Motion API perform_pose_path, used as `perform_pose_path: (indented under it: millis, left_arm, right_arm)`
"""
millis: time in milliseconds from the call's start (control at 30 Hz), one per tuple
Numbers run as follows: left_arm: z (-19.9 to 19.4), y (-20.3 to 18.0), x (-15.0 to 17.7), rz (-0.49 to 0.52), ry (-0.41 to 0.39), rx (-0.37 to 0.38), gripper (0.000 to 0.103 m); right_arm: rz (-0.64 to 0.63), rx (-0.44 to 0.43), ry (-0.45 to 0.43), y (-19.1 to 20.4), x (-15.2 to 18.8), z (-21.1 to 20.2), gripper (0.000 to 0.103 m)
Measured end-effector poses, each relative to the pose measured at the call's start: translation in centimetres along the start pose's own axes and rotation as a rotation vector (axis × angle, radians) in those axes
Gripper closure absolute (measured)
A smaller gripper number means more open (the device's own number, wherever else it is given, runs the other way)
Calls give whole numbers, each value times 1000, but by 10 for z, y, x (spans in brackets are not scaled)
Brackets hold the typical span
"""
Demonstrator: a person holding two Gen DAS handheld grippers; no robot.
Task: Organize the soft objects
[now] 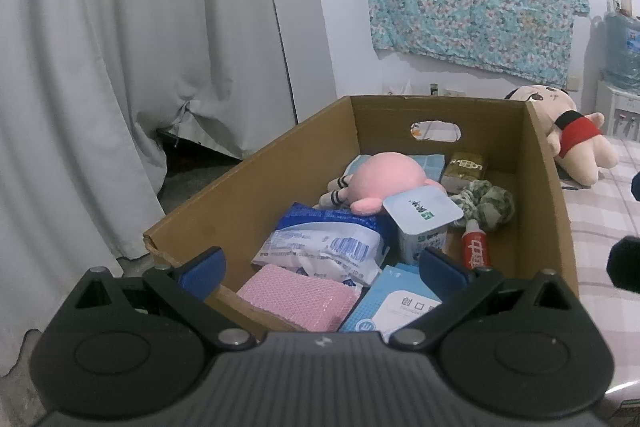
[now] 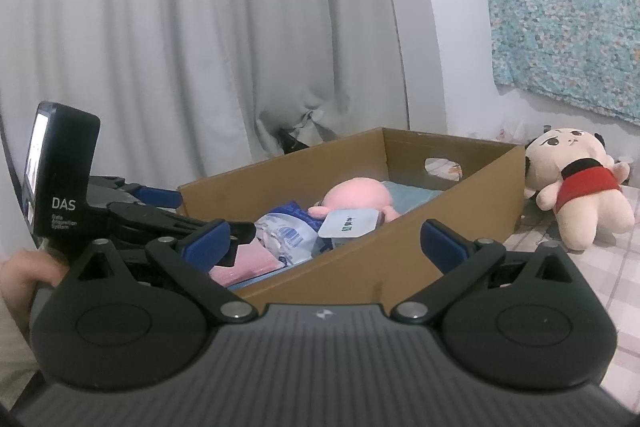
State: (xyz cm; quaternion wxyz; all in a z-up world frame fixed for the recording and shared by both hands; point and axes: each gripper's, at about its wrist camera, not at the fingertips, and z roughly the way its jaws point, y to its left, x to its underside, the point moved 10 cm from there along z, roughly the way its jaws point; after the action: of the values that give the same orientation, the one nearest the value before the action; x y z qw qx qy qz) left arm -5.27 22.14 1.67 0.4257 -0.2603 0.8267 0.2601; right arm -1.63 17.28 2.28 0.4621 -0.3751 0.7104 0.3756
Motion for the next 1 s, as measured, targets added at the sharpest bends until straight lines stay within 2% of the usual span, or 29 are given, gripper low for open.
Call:
perform_pose_path:
  millis: [567,767,867,1000]
  left_arm:
    - [-2,-3,-1,8,-4,-9,0]
    - [-1,3,2,22,0,-45,0]
    - [-1,10,3,-10,5,-35,0]
    - [2,17,6,-87,19,13,0]
  right_arm:
    - [32,-5,-8,-4,-2,-8,1]
    - [36,-13,-3,-1,-1,-5,1]
    - [38,-10,-1,-1,0,-4,1]
    - [32,-11,0,0,0,-3,1]
